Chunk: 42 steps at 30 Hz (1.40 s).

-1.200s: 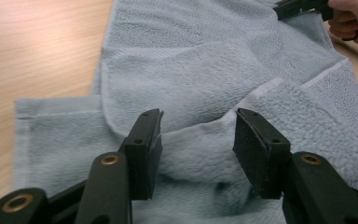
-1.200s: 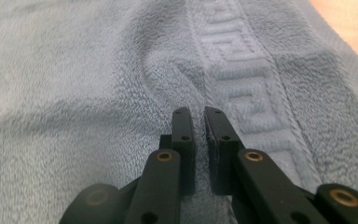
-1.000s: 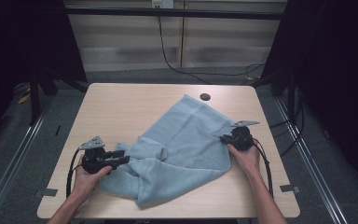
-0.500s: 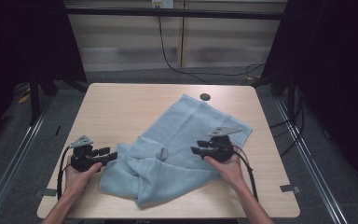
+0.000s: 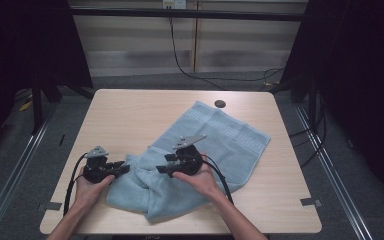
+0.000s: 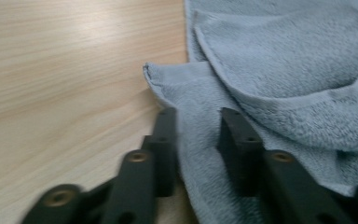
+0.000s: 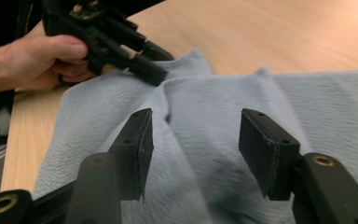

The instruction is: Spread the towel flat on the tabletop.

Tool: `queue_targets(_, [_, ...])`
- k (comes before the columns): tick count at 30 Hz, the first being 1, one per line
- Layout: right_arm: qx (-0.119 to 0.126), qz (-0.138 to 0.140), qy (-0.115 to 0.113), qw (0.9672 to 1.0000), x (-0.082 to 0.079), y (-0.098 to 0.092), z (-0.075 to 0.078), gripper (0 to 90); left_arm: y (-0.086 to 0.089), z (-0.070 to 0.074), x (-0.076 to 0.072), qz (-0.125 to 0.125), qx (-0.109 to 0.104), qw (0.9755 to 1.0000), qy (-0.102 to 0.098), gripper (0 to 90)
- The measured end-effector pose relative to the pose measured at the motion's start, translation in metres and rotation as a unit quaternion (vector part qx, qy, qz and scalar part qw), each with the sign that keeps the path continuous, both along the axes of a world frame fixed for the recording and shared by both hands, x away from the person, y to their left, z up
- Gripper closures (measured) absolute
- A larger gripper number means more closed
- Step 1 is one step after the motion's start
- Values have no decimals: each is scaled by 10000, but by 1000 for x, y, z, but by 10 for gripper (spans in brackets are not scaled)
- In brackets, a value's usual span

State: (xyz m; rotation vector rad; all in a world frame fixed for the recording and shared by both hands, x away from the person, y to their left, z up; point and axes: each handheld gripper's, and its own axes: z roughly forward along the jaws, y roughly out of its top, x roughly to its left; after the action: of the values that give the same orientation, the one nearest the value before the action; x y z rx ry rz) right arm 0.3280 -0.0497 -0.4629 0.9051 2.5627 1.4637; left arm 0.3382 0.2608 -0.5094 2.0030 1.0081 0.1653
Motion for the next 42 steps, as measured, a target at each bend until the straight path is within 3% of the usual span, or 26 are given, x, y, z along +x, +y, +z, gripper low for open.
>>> queue_targets(4, [-217, 189, 146, 9995, -4, 11, -16, 452, 1, 2, -1, -33, -20, 10000, -19, 830])
queue_targets(5, [-254, 231, 153, 9993, -6, 11, -19, 492, 2, 2, -1, -25, -68, 10000, -19, 838])
queue_targets(8, [-467, 168, 23, 9988, -12, 6, -24, 776, 3, 4, -1, 18, -152, 9999, -5, 849])
queue_targets(11, [-316, 23, -25, 9995, -15, -10, -16, 842, 5, 9, -3, 81, -275, 9996, -73, 854])
queue_targets(18, [-177, -537, -248, 9981, -36, -71, 13, 844, 9, 25, -14, 84, -811, 9964, -230, 859])
queue_targets(20, [-144, -740, -253, 9968, -45, -93, 16, 867, 6, 28, -17, 74, -771, 9966, -299, 859])
queue_targets(25, [-255, -1171, -196, 9926, -72, -138, 13, 883, 2, 26, -18, 4, -727, 9971, -228, 859])
queue_targets(31, [-407, -1425, 120, 9889, -107, -173, -1, 881, -5, 24, -22, -124, -574, 9981, -165, 859])
queue_targets(35, [-578, -1627, 389, 9842, -131, -190, -14, 868, -11, 18, -27, -315, -448, 9985, -29, 856])
queue_targets(37, [-478, -1682, 439, 9836, -133, -197, -16, 779, -15, 18, -28, -409, -365, 9985, -80, 846])
queue_targets(42, [-148, -1919, 134, 9812, -116, -206, 2, 632, -15, 22, -24, -381, -552, 9977, -104, 761])
